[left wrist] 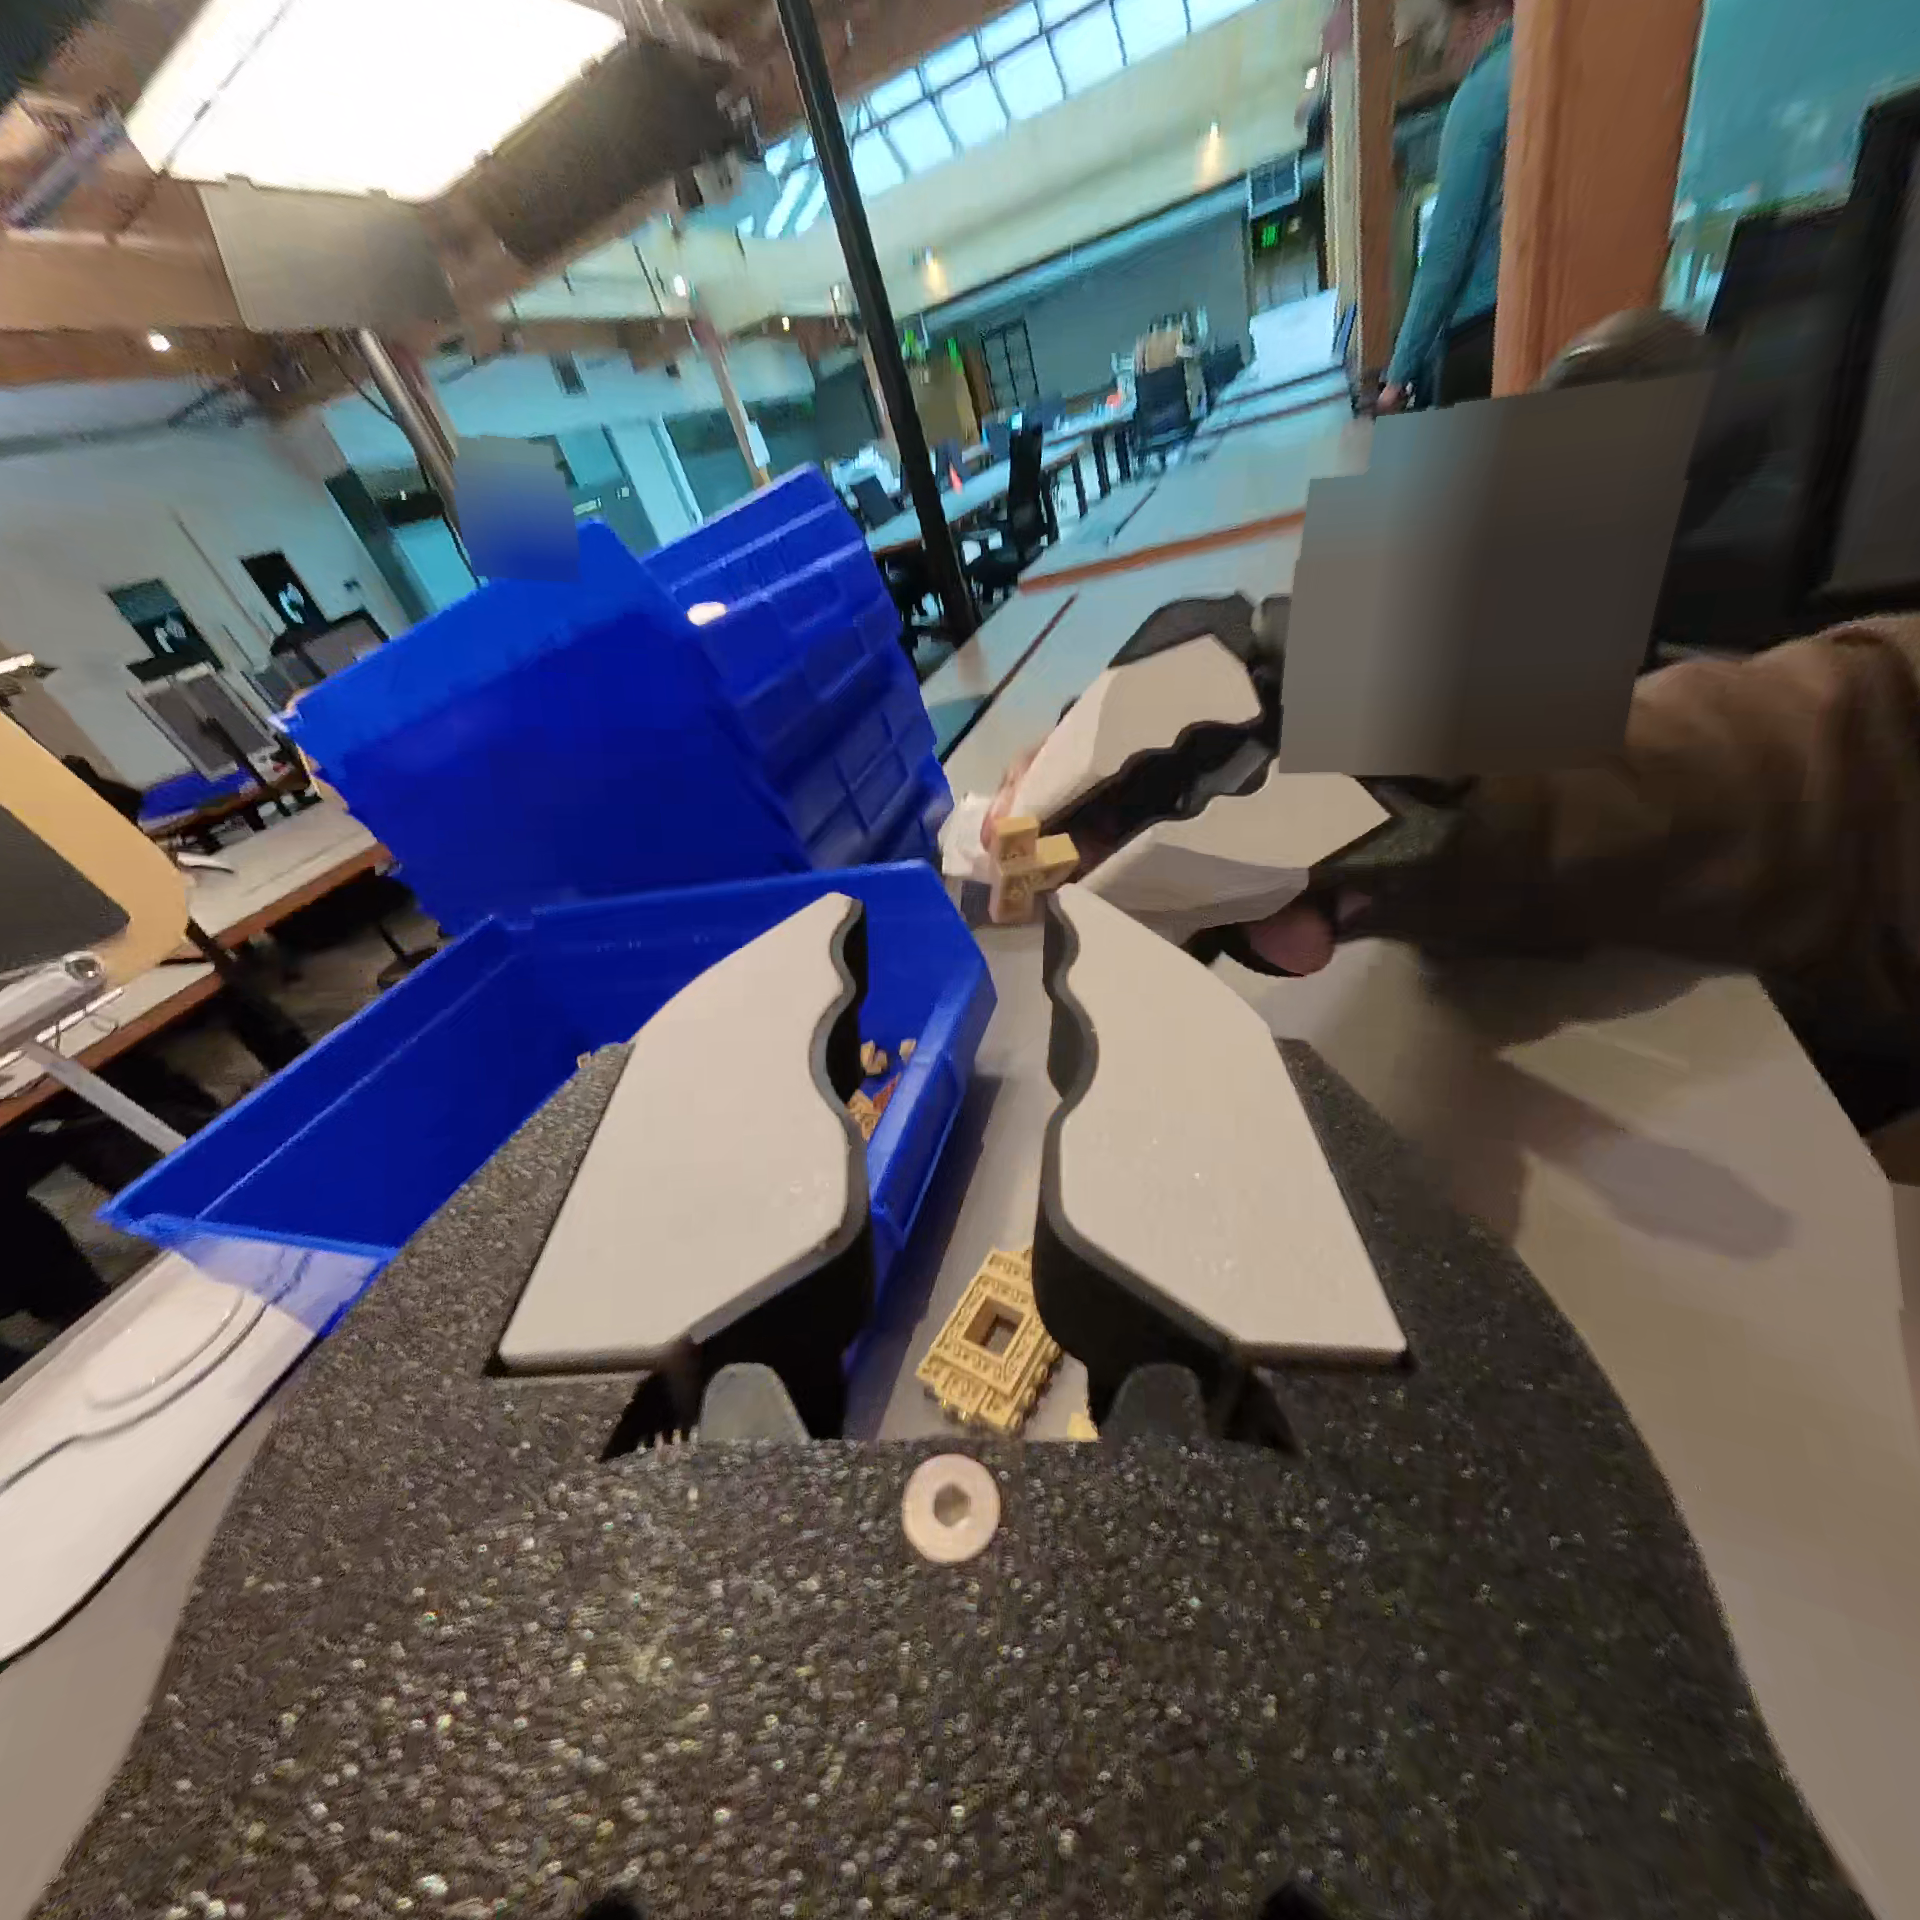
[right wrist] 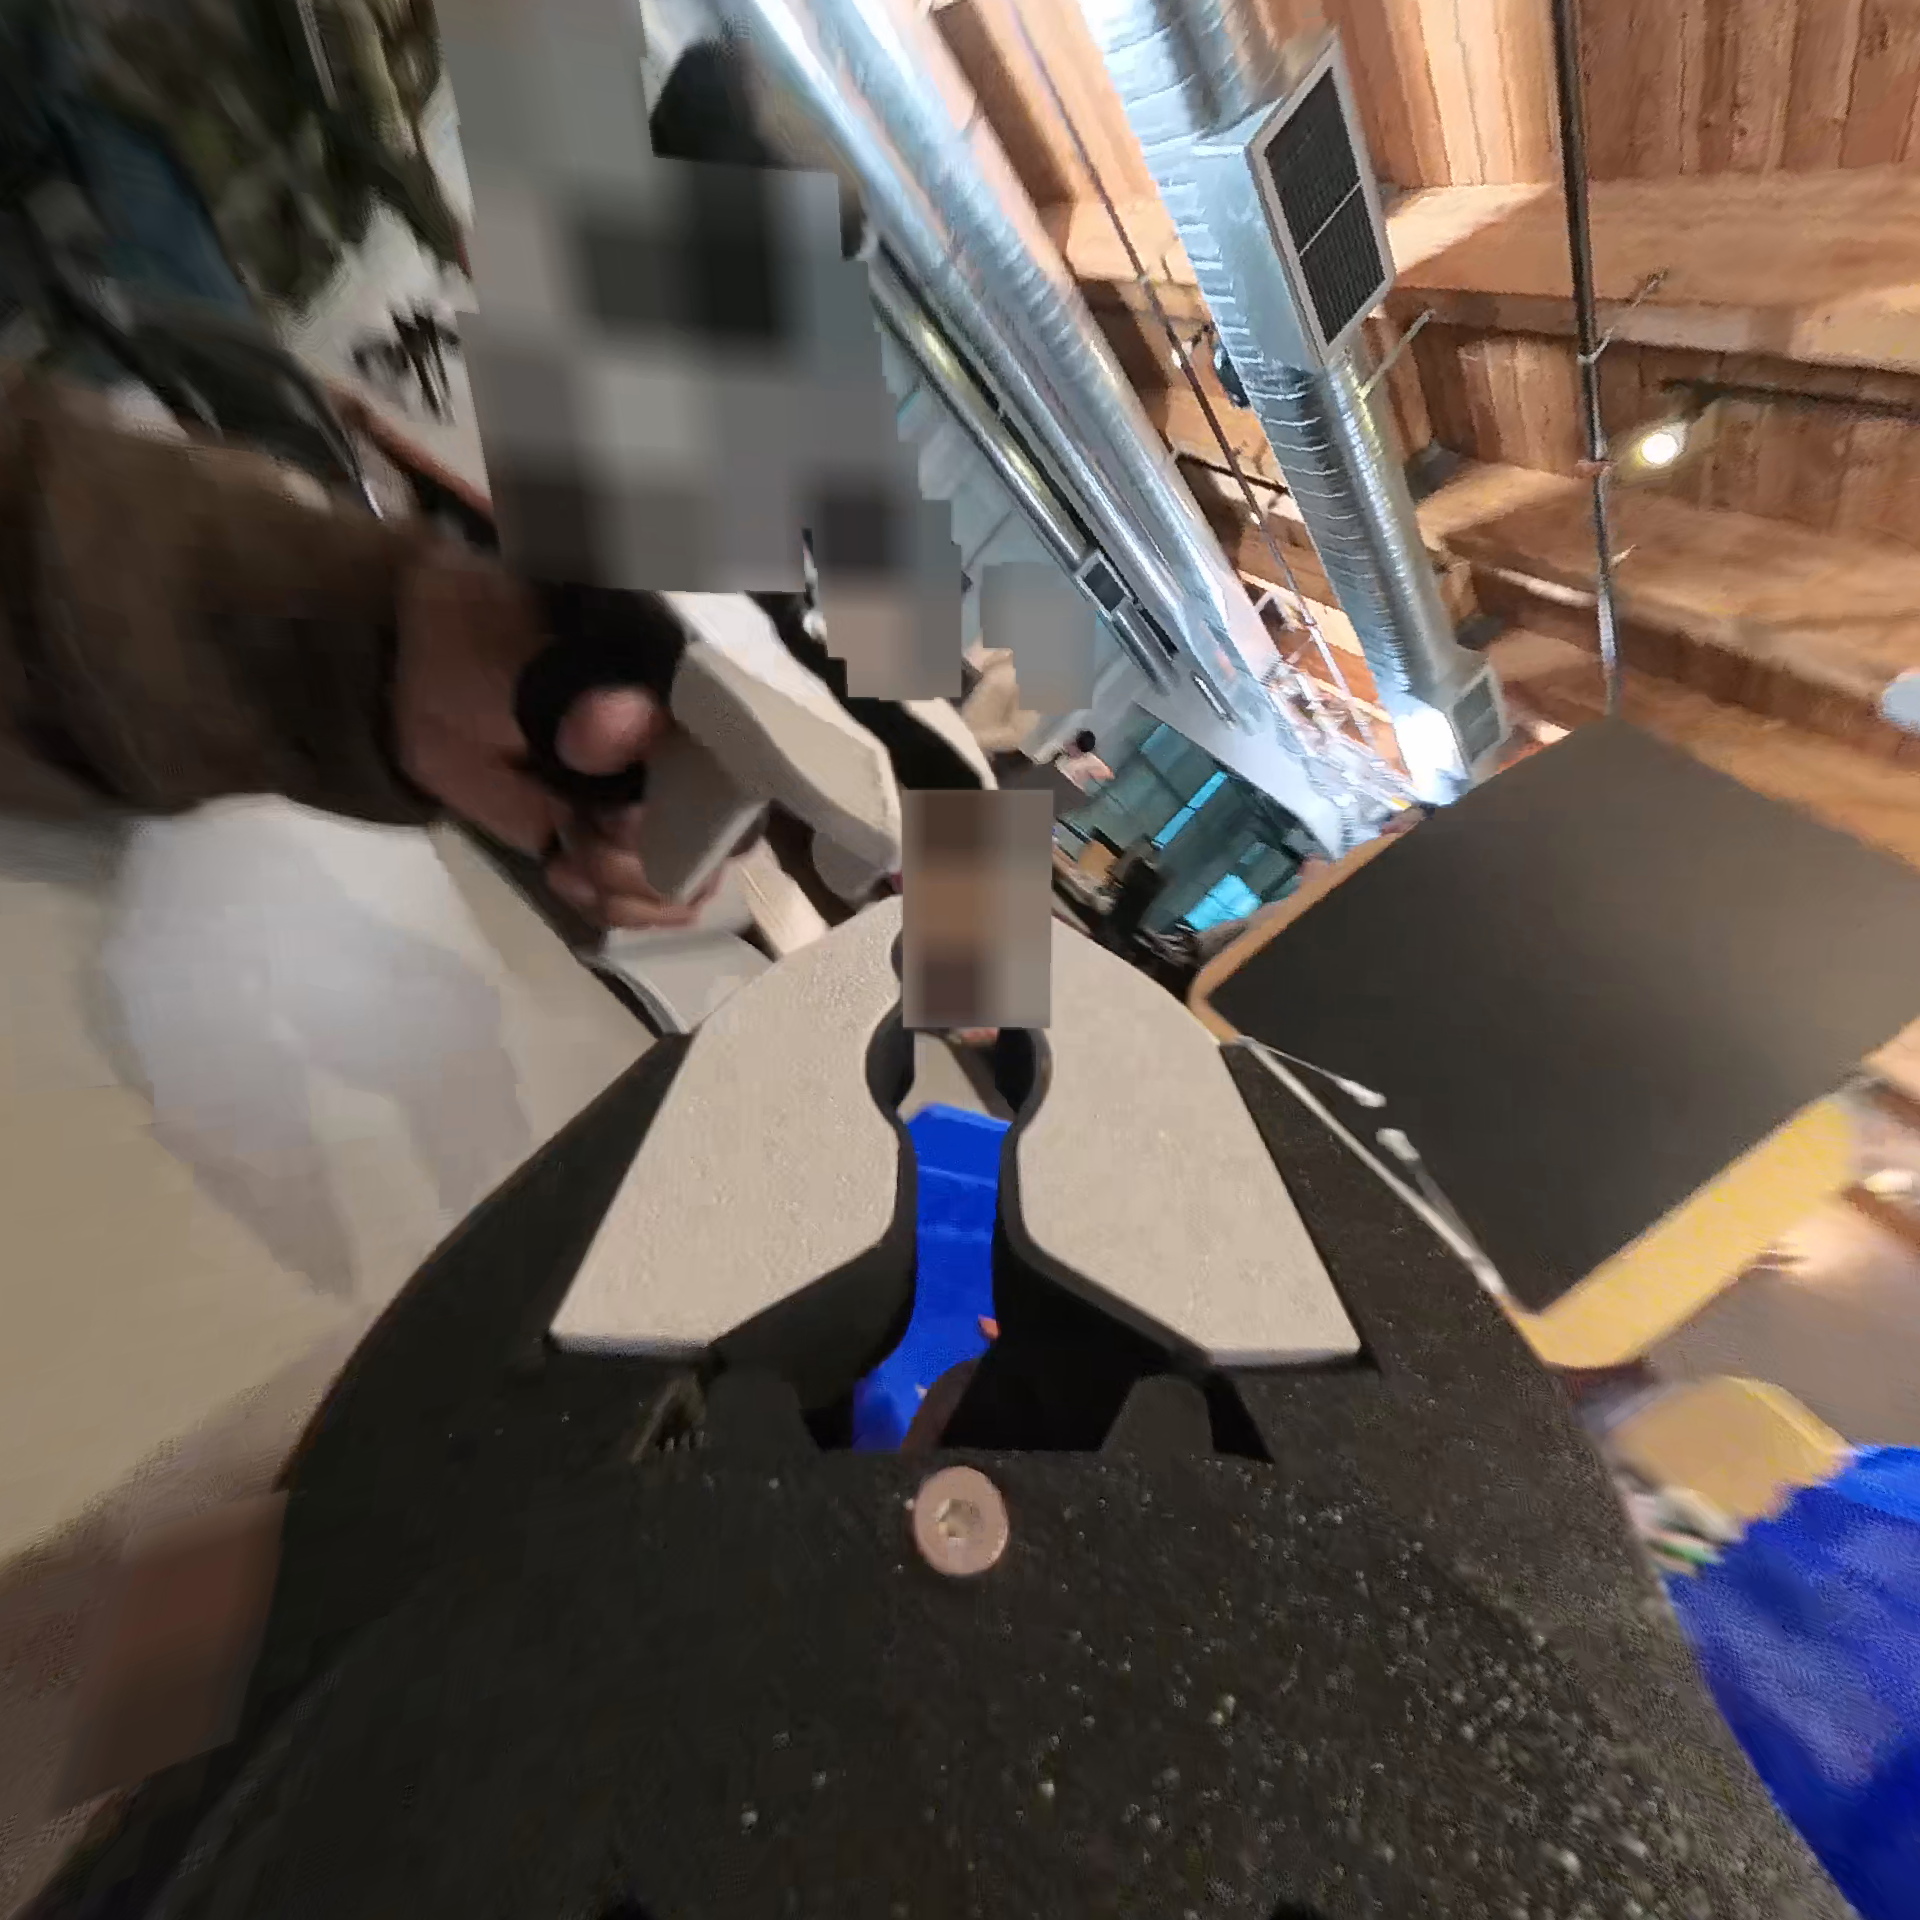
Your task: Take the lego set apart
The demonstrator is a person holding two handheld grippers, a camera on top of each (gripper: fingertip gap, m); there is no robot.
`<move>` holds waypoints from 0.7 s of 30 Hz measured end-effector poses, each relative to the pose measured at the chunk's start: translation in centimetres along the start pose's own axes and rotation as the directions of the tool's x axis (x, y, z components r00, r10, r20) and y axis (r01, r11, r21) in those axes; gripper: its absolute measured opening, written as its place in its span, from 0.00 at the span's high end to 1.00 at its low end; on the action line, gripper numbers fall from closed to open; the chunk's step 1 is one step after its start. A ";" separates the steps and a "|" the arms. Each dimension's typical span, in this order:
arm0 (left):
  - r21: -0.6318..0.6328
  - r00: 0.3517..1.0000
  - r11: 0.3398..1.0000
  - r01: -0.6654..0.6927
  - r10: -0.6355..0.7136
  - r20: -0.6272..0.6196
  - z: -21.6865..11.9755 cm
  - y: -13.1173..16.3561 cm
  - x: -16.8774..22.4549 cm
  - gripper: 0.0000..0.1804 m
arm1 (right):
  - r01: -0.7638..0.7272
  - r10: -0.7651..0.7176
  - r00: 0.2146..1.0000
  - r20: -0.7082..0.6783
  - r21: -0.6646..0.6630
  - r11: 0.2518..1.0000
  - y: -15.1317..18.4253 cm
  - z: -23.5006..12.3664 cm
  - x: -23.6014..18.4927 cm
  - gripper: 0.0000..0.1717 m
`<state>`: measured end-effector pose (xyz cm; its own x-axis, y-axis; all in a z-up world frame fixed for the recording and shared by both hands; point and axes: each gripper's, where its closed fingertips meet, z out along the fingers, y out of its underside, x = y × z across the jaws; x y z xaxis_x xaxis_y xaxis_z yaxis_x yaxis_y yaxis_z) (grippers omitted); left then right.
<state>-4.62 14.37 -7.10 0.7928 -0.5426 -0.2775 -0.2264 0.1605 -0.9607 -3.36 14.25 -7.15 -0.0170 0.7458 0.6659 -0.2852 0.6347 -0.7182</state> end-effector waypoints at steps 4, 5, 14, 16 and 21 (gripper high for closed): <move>0.005 0.998 0.998 -0.059 0.059 0.029 0.2 -0.1 0.0 0.83 | -0.338 0.335 0.941 0.048 0.121 0.933 -1.4 -0.3 1.0 0.94; 0.001 0.995 0.996 -0.087 0.087 0.047 0.3 0.0 0.0 0.84 | -0.426 0.418 0.905 0.084 0.142 0.893 -1.6 -0.4 1.0 0.94; 0.003 0.984 0.986 -0.164 0.163 0.072 1.7 -0.1 1.4 0.90 | -0.643 0.617 0.765 0.185 0.169 0.747 -1.5 -0.1 0.6 0.94; 0.015 0.989 0.990 -0.140 0.139 0.057 1.8 -0.1 1.6 0.93 | -0.645 0.618 0.764 0.186 0.175 0.744 -1.6 -0.1 0.7 0.95; 0.063 0.999 0.997 -0.051 0.050 0.021 1.6 -0.6 1.7 0.94 | -0.674 0.639 0.738 0.219 0.175 0.718 -1.7 -0.2 0.5 0.95</move>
<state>-2.21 14.68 -7.02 0.7921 -0.5165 -0.3252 -0.2306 0.2400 -0.9430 -2.68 13.65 -5.65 -0.4049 0.9111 0.0768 -0.3614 -0.0823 -0.9288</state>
